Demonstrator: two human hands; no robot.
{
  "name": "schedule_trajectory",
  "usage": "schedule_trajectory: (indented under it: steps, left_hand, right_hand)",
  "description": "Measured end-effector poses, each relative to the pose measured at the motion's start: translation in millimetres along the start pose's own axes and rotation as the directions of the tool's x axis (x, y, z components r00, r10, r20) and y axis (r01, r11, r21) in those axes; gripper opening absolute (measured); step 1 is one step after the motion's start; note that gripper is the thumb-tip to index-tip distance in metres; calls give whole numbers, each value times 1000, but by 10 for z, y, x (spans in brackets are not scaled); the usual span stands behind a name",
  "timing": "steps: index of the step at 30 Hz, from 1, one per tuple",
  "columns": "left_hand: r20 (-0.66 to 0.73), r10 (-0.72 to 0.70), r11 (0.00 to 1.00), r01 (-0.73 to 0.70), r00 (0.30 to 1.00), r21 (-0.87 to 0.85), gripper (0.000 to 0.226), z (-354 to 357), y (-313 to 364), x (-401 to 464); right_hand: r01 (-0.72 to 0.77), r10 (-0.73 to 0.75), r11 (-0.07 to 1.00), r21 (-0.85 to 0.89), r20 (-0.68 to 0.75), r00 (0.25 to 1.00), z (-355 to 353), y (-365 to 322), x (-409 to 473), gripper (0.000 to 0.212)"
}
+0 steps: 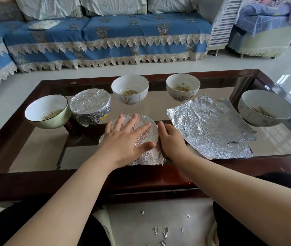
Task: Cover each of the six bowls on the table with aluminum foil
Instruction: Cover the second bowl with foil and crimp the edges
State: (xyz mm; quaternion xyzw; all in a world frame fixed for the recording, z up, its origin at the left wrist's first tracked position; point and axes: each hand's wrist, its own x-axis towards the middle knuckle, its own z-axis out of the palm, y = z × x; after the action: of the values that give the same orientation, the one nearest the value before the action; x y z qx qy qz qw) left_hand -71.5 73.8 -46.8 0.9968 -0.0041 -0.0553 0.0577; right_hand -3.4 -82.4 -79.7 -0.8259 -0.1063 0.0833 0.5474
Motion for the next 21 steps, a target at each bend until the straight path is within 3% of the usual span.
schedule_trajectory:
  steps: [7,21]
  left_hand:
    - [-62,-52,998,53,997,18,90,24,25,-7]
    - [-97,-56,997,60,994,44,89,56,14,25]
  right_hand:
    - [-82,101,960,266,-61,993,144,121,-69,34]
    - [-77,124,966,247,-182,976,227,127,-48,34]
